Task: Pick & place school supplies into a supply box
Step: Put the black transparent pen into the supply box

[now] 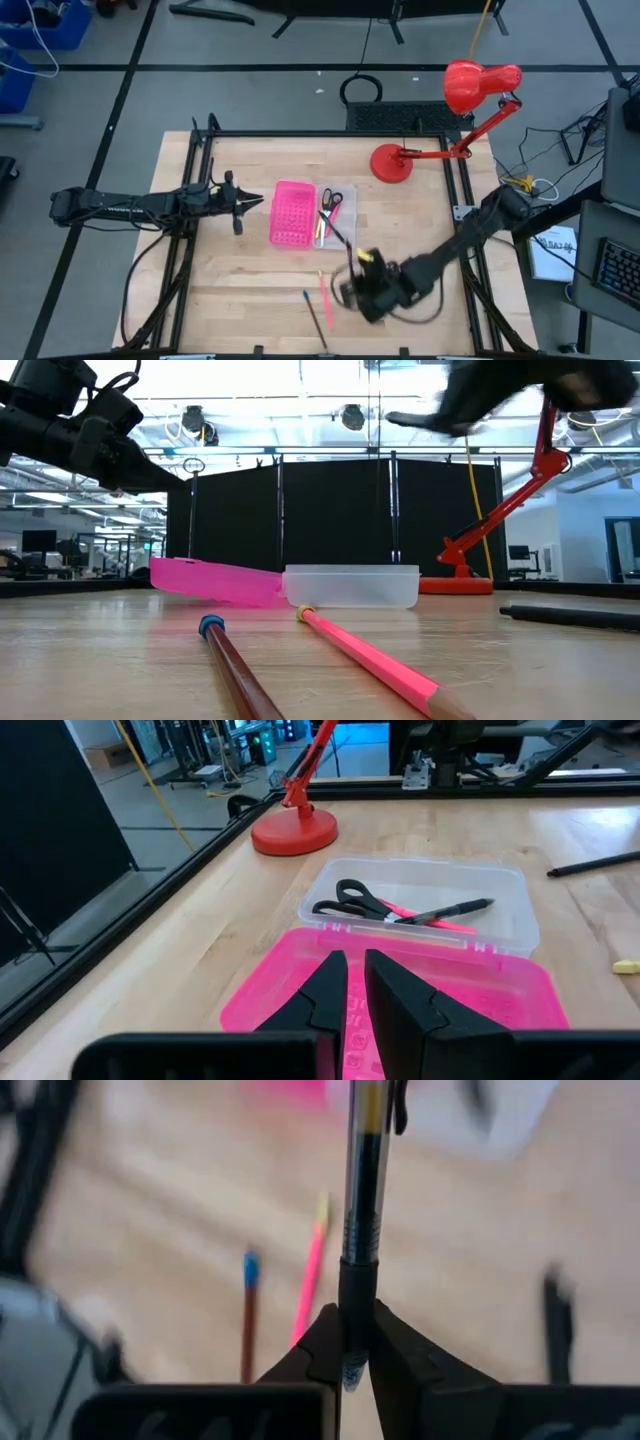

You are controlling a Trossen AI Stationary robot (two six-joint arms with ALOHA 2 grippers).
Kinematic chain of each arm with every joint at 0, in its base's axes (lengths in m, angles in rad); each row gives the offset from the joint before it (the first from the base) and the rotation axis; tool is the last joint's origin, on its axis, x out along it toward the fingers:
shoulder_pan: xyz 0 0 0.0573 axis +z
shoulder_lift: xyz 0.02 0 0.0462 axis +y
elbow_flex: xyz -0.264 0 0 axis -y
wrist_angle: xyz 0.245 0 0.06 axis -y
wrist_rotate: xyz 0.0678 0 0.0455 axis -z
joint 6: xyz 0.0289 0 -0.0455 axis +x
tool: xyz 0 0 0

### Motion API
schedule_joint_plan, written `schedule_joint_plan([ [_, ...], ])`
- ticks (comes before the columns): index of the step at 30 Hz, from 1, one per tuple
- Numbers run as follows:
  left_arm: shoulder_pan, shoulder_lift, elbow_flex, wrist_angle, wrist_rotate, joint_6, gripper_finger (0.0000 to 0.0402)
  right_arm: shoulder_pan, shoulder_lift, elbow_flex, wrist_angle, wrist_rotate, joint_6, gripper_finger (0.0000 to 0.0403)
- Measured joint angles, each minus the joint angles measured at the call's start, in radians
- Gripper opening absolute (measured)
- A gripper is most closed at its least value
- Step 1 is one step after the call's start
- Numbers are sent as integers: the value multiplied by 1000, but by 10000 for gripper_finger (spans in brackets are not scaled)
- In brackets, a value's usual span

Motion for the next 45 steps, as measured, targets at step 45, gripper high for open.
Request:
schedule_joint_plan([
  [45, 0, 0, 0, -37, -1, 4, 49, -570, 48, -335, 440, -364, -217, 26],
])
